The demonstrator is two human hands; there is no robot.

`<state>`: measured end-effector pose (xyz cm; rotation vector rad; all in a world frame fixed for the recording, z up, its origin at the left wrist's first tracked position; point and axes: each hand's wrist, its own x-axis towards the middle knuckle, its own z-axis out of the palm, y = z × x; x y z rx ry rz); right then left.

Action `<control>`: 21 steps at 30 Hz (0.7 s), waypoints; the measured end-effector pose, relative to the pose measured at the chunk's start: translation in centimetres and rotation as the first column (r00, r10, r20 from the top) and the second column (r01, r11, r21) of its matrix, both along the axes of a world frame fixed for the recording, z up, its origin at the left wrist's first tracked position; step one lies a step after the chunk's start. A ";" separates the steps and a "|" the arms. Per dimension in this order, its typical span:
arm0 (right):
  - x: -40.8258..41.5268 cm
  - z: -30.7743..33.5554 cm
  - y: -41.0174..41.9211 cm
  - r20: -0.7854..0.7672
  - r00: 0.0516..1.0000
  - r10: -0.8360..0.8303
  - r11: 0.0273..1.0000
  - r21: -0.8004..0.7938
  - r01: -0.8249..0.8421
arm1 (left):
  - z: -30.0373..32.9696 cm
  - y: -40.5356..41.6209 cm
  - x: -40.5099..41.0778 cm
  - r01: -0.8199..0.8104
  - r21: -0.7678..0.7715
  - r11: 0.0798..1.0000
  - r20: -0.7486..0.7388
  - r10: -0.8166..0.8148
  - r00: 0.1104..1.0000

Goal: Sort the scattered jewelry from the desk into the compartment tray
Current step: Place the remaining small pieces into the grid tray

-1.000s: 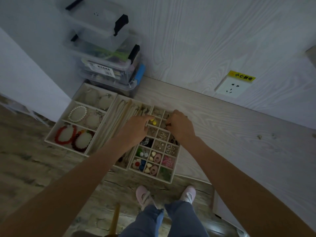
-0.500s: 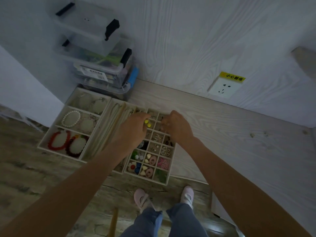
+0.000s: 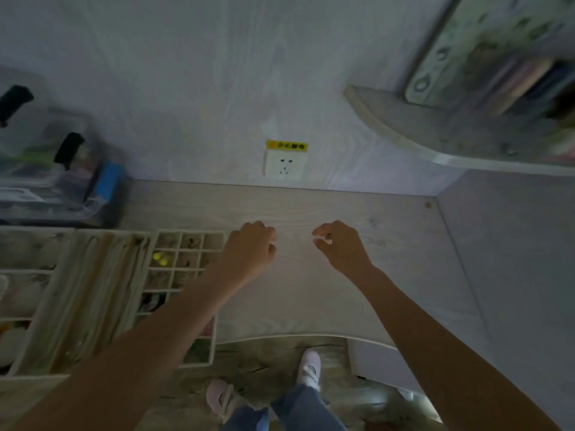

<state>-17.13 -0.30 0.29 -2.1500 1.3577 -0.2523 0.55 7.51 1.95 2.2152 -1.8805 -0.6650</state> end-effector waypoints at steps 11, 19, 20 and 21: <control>-13.3 -1.8 -9.3 -0.324 0.929 0.181 0.981 0.131 -0.145 | -4.1 -9.7 -11.5 0.229 0.036 0.973 -0.094 -0.225 0.970; -15.0 -5.9 -12.4 -0.252 0.904 0.346 0.937 0.150 -0.317 | -6.5 -10.3 -14.7 0.261 0.054 0.964 0.094 -0.265 0.960; -15.3 -6.0 -12.2 -0.196 0.928 0.316 0.948 0.107 -0.300 | -6.3 -10.3 -14.9 0.242 0.030 0.970 0.108 -0.244 0.964; -15.4 -5.9 -12.0 -0.146 0.946 0.290 0.957 0.073 -0.282 | -5.9 -10.3 -15.2 0.213 0.009 0.977 0.117 -0.213 0.970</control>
